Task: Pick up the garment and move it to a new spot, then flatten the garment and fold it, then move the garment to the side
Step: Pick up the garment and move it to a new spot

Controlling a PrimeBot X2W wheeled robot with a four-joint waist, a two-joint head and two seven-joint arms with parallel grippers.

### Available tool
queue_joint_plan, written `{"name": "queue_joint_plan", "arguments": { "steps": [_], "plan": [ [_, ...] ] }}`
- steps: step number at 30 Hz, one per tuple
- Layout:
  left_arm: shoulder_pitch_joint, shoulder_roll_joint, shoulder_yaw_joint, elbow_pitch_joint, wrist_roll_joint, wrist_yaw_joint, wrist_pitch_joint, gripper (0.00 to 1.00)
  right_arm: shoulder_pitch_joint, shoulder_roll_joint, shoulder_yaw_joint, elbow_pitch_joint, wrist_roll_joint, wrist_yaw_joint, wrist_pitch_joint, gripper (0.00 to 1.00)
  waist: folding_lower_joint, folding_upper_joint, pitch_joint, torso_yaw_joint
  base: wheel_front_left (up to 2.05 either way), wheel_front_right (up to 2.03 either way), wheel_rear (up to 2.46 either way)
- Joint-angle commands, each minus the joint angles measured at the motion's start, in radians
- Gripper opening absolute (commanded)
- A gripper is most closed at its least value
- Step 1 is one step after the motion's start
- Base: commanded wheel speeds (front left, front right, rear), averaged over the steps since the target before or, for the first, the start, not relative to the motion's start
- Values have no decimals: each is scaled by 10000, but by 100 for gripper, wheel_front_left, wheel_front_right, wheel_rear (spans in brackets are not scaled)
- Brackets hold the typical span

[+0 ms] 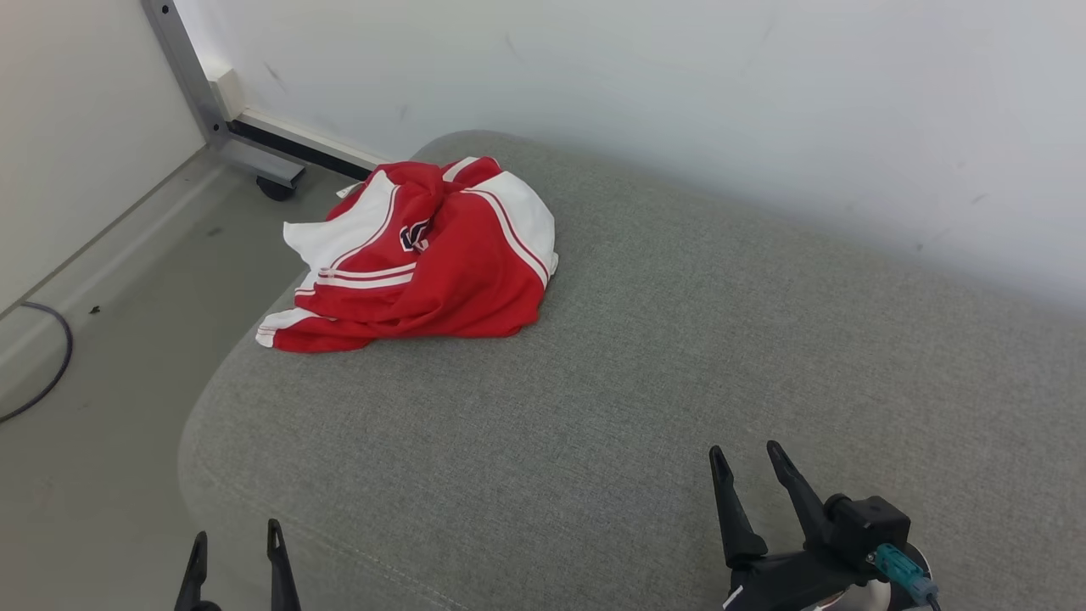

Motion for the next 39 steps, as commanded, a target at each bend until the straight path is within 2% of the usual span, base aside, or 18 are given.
{"name": "queue_joint_plan", "arguments": {
  "steps": [1, 9, 18, 21, 24, 27, 33, 39],
  "plan": [
    [123, -42, 44, -78, -48, 47, -35, 100, -90, -6, 46, 51, -55, 33, -11, 100, 0, 0, 83, 61, 0, 0, 0],
    [373, -107, 328, -258, -193, 217, -35, 100, -259, -3, 189, 236, -21, 33, -11, 100, 0, 0, 102, 70, 0, 0, 0],
    [-279, -151, 270, 829, -1090, -374, 1, 100, -97, -3, -102, 207, -48, 33, -11, 100, 0, 0, 104, 5, 0, 0, 0],
    [-1247, -142, 241, 1508, -1573, -686, 452, 100, -50, -4, -297, 143, -136, 33, -11, 100, 0, 0, 221, -6, 0, 0, 0],
    [-2526, -155, 246, 2291, -2320, -1097, 1354, 100, 27, -3, -552, 41, -271, 33, -11, 100, 0, 0, 401, -23, 0, 0, 0],
    [-4598, -139, 81, 3464, -2863, -1415, 2523, 100, 233, -3, -973, -157, -459, 33, -11, 100, 0, 0, 690, -77, 0, 0, 0],
    [-7119, 230, 576, 4841, -3567, -1387, 3641, 100, 6, -14, -1158, -507, -807, 33, 59, 100, 0, 0, 1624, -1374, 0, 0, 0],
    [-8706, 716, 922, 5730, -4307, -1691, 4545, 100, -247, -3, -1381, -1119, -1192, 33, 303, 100, 0, 0, 2549, -2826, 0, 0, 0]
  ]
}}
